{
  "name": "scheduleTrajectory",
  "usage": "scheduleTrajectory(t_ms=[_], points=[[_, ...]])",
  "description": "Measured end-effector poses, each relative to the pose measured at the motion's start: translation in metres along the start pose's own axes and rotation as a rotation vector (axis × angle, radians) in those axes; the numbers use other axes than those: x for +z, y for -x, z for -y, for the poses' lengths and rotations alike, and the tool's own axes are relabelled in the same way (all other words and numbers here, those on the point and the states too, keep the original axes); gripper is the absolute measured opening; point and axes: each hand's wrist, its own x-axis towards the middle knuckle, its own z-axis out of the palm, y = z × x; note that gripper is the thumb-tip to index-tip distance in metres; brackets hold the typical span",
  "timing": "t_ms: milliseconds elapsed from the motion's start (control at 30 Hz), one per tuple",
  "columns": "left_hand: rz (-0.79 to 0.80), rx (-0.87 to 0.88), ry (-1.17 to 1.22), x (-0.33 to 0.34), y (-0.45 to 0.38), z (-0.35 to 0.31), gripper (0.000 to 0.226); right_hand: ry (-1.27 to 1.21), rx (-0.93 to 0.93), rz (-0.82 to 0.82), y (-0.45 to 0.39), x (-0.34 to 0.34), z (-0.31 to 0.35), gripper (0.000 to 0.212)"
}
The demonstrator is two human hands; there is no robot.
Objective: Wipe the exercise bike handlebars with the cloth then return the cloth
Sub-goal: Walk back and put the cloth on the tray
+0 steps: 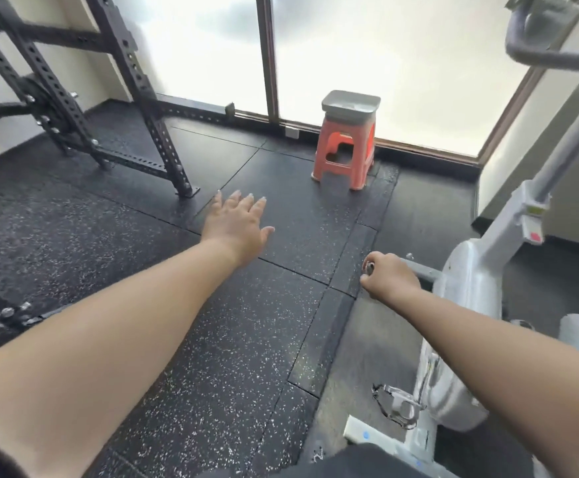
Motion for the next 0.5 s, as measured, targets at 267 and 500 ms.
scheduleTrajectory(t_ms=[267,500], points=[[0.008,0.020,0.032,-0.002,-0.121,0.026,0.064,0.004,0.037,-0.008,-0.105,-0.023,0.029,0.023],[0.025,0.071,0.127,0.004,-0.257,0.031,0.063,-0.055,0.106,-0.033,-0.210,-0.031,0.051,0.022]])
